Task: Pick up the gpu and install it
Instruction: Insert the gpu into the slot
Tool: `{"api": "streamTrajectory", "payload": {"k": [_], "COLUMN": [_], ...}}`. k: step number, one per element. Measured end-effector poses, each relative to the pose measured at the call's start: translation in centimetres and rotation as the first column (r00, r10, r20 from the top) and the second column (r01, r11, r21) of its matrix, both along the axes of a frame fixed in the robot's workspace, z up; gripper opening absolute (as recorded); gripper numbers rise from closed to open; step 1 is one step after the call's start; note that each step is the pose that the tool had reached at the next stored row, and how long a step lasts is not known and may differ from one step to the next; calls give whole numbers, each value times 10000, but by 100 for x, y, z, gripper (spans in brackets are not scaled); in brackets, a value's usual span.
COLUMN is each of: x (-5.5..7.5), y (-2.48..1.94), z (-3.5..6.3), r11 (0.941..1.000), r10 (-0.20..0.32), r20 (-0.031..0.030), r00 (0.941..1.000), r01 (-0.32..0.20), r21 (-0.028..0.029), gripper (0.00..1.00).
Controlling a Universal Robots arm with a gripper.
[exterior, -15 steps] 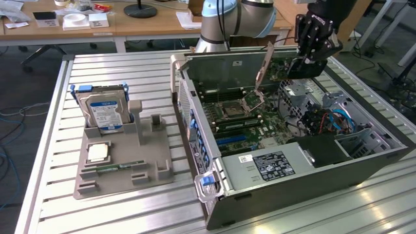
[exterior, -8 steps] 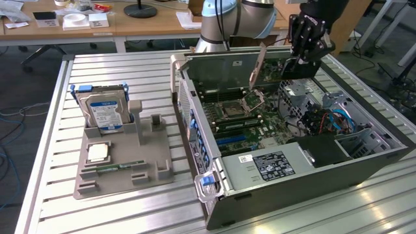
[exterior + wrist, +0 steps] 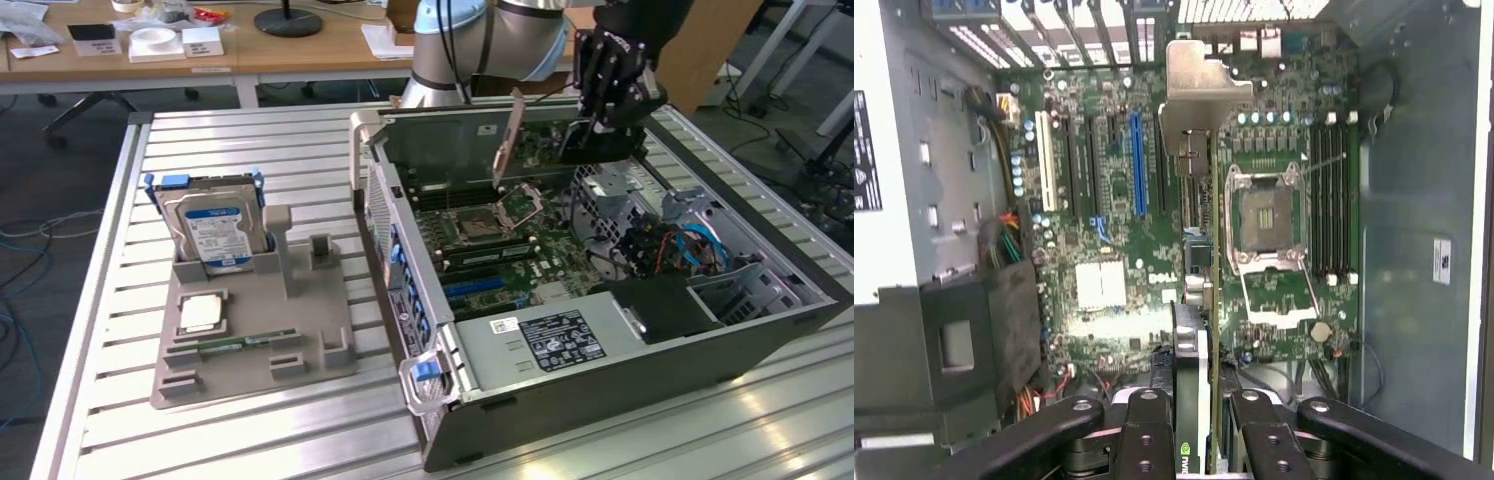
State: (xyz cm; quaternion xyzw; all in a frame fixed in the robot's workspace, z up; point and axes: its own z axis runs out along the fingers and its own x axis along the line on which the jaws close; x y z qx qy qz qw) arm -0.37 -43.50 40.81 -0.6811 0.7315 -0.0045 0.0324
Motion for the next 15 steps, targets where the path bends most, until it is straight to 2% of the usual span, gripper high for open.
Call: {"api": "streamTrajectory", "payload": {"k": [7, 15], "x": [-22, -80], "y": [-3, -54], "z": [0, -1], "r11": [10000, 10000], "r10": [3, 6], "r20": [6, 23], "r00": [10000, 10000], "r01": [-3, -6], "r21": [-1, 0], "gripper": [27, 27]}}
